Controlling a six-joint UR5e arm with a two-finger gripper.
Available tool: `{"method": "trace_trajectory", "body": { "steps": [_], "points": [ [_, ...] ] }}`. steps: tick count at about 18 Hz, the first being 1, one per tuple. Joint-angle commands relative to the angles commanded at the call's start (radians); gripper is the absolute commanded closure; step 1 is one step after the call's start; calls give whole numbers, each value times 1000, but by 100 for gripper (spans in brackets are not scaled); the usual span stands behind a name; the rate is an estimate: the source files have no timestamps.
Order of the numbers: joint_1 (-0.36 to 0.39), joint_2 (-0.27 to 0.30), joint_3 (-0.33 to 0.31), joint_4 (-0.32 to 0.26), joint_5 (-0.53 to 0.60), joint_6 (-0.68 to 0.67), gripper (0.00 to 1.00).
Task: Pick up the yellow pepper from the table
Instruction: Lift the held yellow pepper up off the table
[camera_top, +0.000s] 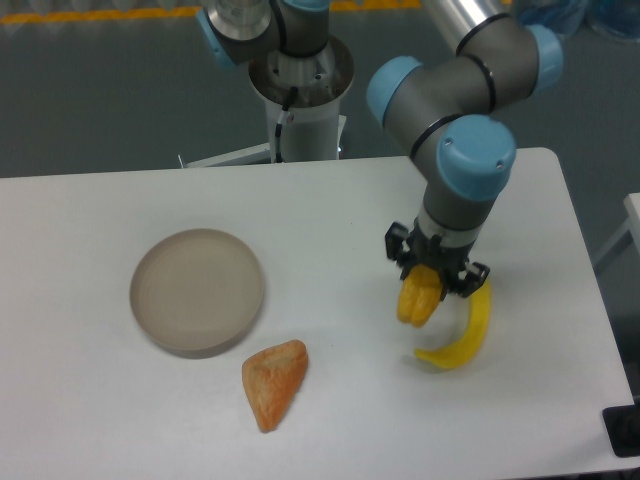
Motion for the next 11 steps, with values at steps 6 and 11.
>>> {"method": "trace_trajectory", "body": {
  "steps": [6,11],
  "points": [
    [25,22,-20,2,21,227,72],
    [35,20,-23,20,-2,232,71]
  ]
}}
